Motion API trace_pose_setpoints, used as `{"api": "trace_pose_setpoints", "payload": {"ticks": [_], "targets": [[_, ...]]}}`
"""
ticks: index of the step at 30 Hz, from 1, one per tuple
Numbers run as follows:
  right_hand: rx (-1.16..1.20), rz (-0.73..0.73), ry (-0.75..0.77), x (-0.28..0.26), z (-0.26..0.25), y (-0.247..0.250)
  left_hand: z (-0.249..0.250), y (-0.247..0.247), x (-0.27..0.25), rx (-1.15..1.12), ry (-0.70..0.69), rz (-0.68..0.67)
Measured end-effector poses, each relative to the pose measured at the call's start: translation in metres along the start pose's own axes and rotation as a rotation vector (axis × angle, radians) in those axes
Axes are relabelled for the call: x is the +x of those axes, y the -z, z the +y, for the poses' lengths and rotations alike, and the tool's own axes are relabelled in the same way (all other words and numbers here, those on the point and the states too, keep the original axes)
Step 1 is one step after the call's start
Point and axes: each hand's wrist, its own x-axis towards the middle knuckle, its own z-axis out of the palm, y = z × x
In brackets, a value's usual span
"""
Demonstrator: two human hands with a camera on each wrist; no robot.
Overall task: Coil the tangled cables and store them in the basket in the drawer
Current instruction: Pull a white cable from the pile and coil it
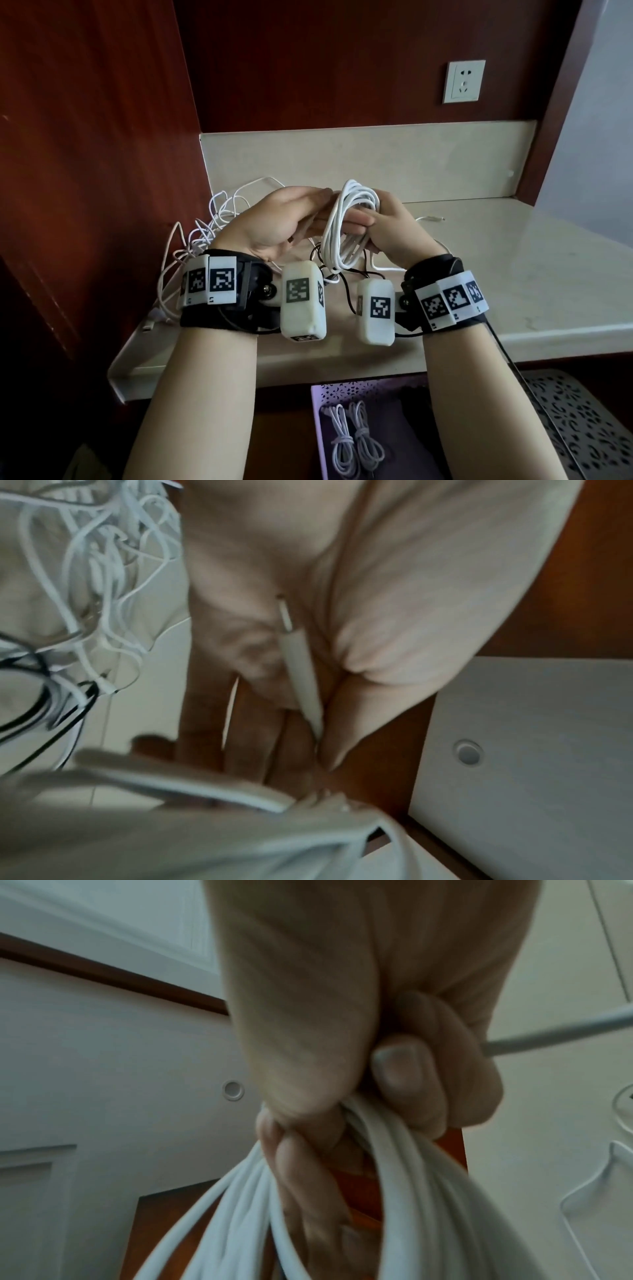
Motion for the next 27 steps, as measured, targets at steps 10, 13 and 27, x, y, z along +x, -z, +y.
{"api": "trace_pose_setpoints", "payload": {"ticks": [10,13,27], "targets": [[-0.199,0.054,0.01,0.002,-0.003,-0.001,0.005,-0.005,0.002,0.22,-0.086,0.093],[-0.197,0.082,0.02,0.002,0.001,0.003,0.001,-0.008,0.002,0.209,-0.121,0.075],[-0.322,0.077,0.099,0.008,0.009,0.004,-0.009,-0.029,0.018,0.166,0.048,0.151]]}}
